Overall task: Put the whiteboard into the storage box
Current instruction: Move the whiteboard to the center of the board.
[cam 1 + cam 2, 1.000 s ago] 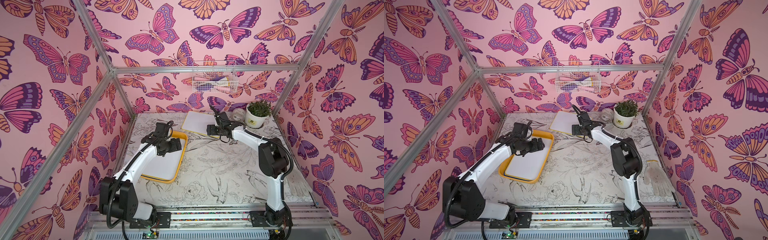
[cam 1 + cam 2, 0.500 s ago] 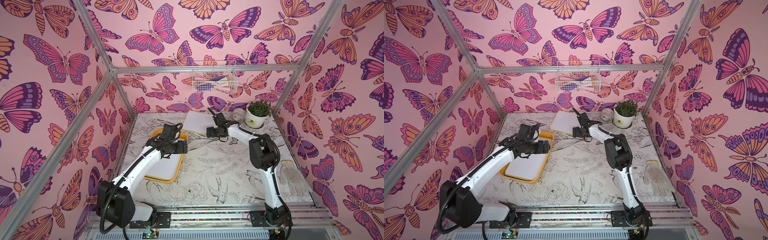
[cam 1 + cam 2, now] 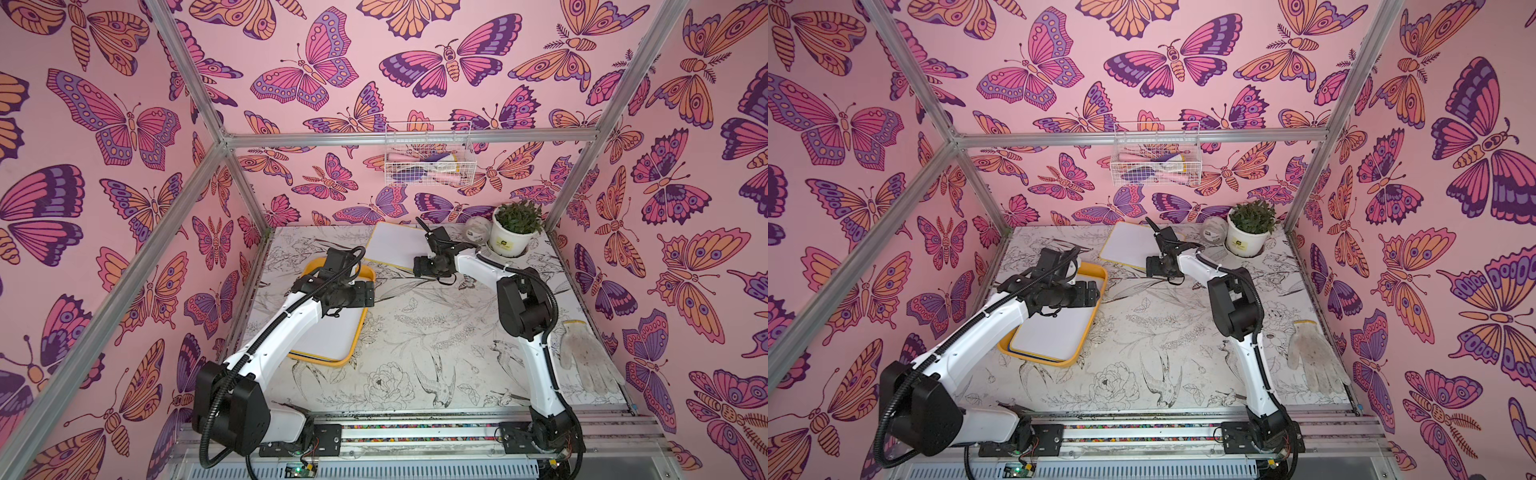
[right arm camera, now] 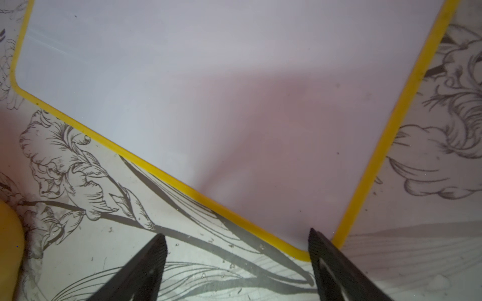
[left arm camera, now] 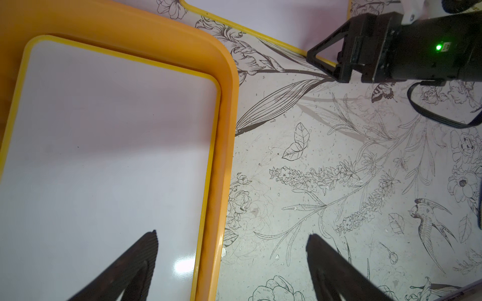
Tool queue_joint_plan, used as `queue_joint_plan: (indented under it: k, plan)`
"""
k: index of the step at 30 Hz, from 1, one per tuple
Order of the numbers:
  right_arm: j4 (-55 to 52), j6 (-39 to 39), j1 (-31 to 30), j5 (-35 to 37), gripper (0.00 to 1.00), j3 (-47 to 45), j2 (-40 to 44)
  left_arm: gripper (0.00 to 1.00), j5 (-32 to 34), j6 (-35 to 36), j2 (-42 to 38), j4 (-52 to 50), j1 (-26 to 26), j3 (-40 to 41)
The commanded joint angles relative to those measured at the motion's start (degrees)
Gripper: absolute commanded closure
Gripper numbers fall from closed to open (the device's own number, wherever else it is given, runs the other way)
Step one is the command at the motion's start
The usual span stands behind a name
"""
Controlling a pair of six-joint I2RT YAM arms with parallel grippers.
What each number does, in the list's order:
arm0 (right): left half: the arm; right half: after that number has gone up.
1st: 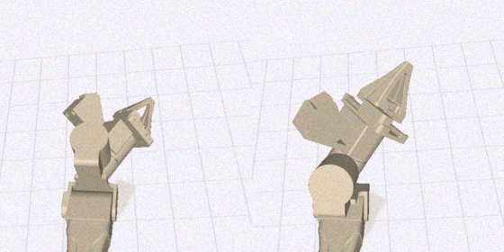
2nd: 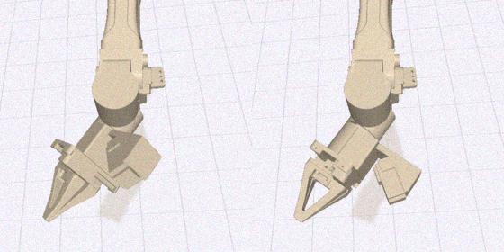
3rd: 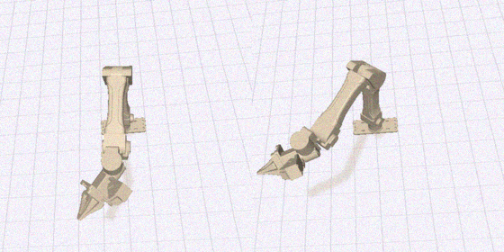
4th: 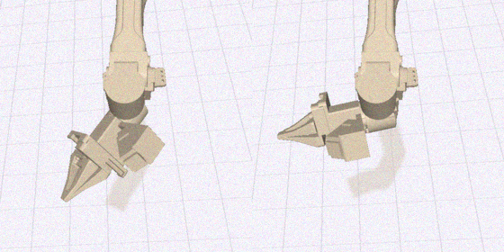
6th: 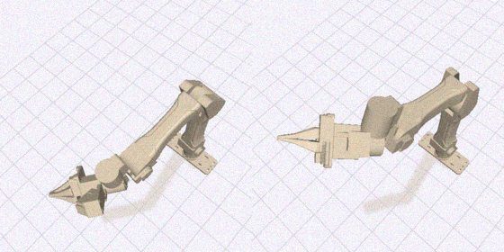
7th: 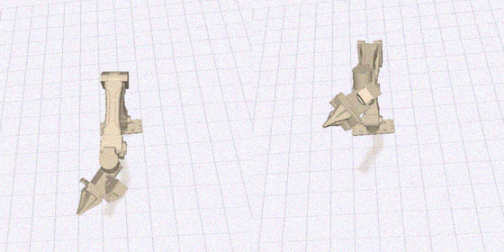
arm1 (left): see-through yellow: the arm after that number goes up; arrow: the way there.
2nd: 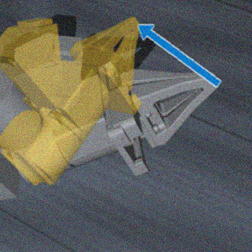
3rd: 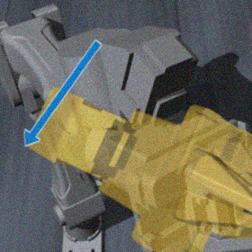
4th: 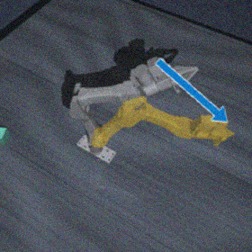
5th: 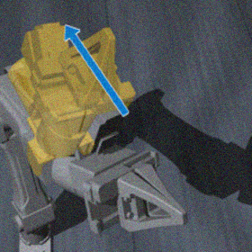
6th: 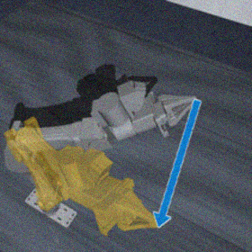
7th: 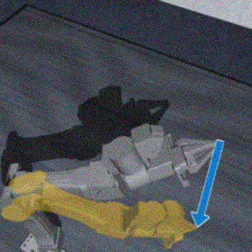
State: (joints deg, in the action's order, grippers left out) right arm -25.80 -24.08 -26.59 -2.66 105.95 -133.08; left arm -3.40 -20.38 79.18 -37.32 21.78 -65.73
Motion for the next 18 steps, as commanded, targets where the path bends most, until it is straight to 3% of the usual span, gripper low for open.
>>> queue_joint_plan:
  k: [1,10,14,18]
  plan:
    - [-4.31,-4.31,-0.13,-2.26,0.15,-4.59,1.82,0.09,0.84,0.7,-1.47,0.19,0.28,0.87]
    - [-4.49,-13.8,-2.07,-4.65,0.19,-16.06,9.17,0.09,1.63,0.43,-2.32,0.2,0.02,1.05]
    - [2.15,-20.92,-5.61,-3.58,0.2,-28.59,16.47,0.09,1.49,0.23,-2.4,0.14,-0.41,1.05]
    - [10.76,-30.9,-13.75,-1.03,0.2,-42.33,24.8,0.08,1.56,-0.27,-2.33,0.14,-1.42,1.22]
